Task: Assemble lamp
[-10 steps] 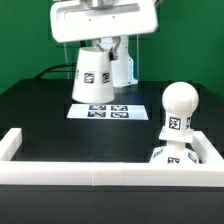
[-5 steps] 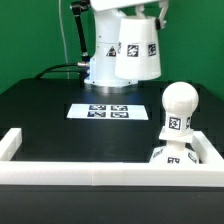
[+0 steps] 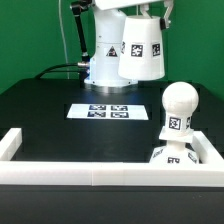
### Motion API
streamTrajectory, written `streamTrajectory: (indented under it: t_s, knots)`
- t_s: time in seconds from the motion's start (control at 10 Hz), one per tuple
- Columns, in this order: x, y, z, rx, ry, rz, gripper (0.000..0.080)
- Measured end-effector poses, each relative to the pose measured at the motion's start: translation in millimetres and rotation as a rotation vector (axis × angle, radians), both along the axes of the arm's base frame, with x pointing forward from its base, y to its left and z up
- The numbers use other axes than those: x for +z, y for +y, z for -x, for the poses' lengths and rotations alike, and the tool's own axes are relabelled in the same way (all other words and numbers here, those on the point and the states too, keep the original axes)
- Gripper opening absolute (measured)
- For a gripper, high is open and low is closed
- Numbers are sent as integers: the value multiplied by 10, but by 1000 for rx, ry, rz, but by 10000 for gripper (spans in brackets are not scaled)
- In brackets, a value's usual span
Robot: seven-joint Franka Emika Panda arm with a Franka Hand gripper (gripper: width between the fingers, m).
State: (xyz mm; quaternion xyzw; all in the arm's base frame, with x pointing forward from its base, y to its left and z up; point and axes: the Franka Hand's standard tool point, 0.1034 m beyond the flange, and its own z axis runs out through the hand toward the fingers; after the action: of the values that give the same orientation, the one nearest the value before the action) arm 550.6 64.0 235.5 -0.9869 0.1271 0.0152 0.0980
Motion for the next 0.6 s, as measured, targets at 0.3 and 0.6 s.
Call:
streamTrajectory:
  t_s: [0.3, 0.6]
  knots:
    - [139, 218, -297, 21, -31, -3, 44]
    - [65, 465, -513, 9, -32, -3, 44]
